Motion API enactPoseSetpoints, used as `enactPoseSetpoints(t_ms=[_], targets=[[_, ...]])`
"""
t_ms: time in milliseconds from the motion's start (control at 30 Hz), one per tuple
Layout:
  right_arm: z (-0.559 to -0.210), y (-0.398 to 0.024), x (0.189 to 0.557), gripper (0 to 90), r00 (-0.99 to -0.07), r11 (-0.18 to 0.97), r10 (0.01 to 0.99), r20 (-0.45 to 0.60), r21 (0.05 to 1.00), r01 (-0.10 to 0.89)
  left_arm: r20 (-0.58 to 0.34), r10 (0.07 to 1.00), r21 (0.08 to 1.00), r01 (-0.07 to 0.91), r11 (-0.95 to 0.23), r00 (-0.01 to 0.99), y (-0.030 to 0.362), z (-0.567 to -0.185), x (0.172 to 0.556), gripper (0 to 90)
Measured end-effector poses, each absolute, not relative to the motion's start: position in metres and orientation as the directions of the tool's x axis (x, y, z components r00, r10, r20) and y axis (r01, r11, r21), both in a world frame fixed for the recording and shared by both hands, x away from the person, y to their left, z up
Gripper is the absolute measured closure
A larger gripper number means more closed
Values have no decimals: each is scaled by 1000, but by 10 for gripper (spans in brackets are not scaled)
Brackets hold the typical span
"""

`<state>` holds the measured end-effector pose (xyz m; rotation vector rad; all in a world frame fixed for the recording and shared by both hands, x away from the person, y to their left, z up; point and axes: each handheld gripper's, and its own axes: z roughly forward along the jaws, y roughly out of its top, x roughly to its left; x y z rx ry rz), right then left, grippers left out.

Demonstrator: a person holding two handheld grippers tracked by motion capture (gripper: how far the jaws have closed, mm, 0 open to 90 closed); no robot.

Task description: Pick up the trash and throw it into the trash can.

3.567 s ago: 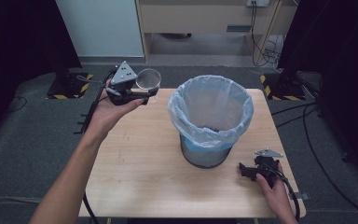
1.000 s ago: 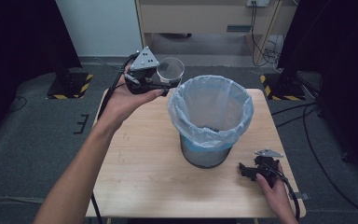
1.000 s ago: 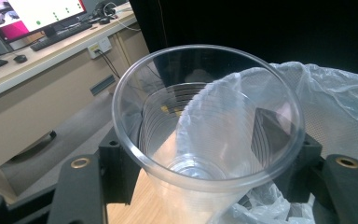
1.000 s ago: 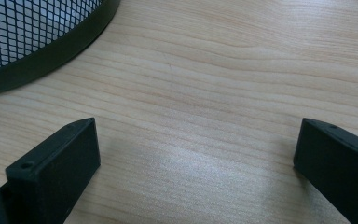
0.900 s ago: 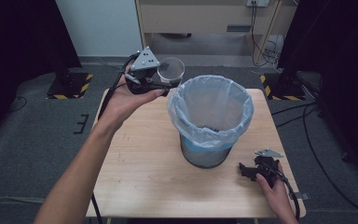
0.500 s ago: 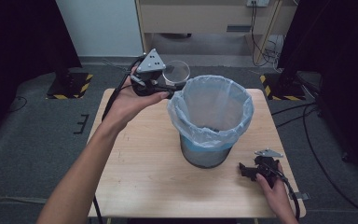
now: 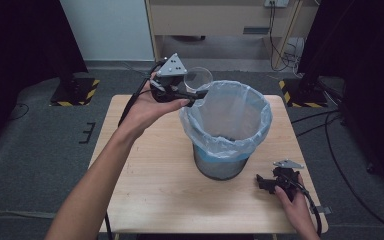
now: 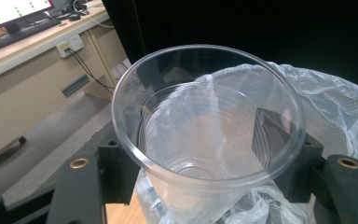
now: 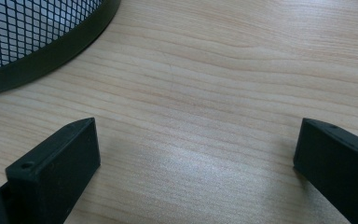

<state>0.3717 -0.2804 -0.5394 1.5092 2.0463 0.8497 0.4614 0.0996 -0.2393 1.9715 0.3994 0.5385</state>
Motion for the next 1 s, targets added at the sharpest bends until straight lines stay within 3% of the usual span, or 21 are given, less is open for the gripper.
enactPoseSetpoints(t_ms=[1000], targets=[[-539,-281,372,4,-299,211,954,-1,709,672,150,424,873,81,-481,893,59,-261,476,332]])
